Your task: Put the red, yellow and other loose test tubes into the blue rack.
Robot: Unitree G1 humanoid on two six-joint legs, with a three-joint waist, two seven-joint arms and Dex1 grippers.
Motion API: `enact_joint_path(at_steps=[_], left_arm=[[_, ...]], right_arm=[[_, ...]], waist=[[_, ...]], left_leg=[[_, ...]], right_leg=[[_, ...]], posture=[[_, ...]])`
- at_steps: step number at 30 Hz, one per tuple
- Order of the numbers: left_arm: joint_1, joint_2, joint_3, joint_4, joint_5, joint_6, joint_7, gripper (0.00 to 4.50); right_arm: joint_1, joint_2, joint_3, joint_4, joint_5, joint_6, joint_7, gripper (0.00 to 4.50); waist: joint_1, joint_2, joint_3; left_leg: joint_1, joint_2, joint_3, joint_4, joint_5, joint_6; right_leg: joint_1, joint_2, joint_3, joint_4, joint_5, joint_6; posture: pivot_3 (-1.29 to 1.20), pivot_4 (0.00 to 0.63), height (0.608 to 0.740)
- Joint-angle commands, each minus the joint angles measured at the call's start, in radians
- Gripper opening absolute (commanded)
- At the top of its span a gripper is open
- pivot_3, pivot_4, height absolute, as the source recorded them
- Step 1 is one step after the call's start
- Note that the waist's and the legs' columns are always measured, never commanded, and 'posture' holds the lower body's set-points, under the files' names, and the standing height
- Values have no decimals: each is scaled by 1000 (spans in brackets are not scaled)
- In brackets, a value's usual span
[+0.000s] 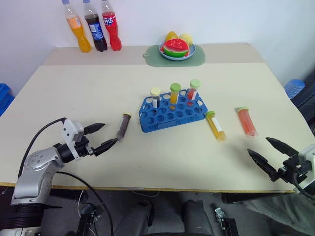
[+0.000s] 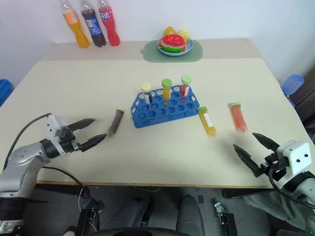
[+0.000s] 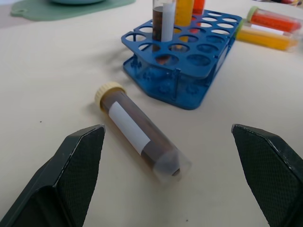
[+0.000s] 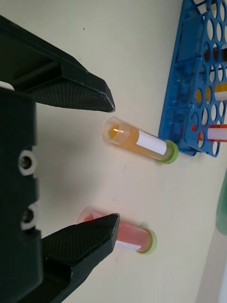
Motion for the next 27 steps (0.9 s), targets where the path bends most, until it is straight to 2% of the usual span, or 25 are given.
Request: enact_joint_path(at_steps=[1,10,14,18,21,25,27], left_arm=[[-7,15,7,-42,-14,24,-15,4422],[-64,-11,-20,-45,-15,33,-49,4422],[-73,-5,-69,-59,18,-10,-103,4422],[-94,-13,-122,-80,44,-32,-129,4422],[-113,-19,-165,-93,65,-51,-152,4422],[-144,-43,-206,-106,71,-47,-153,4422],[-150,-46,-214,-108,70,-44,-159,4422]], right_arm=[[-10,-8,-27,-39,13,11,-6,3785],[-63,-11,-1,-47,-22,56,-62,3785],[-135,-27,11,-53,-20,123,-115,3785],[-251,-91,32,-64,-9,365,-245,3785],[-421,-192,93,3,18,628,-310,3785],[-682,-311,201,211,43,881,-277,3785],[-801,-360,278,319,27,943,-244,3785]], waist=[[1,0,0],[-1,0,0],[-1,0,0],[1,0,0],[-1,1,1],[0,1,1],[-1,1,1]], left_leg=[[0,1,0,0,0,0],[0,5,3,-1,-2,0],[0,6,4,-1,-2,0],[0,6,5,0,-2,0],[0,7,6,0,-2,0],[-1,8,8,0,-2,0],[-1,8,8,0,-2,0]], right_leg=[[0,0,0,-1,0,0],[1,4,0,-7,4,-4],[1,4,0,-8,5,-4],[1,4,0,-8,6,-4],[0,4,0,-9,7,-5],[-1,4,0,-10,8,-6],[-1,4,-1,-11,9,-5]], posture=[[0,150,740],[0,150,740],[0,150,740],[0,150,740],[0,150,740],[0,150,740],[0,150,740]])
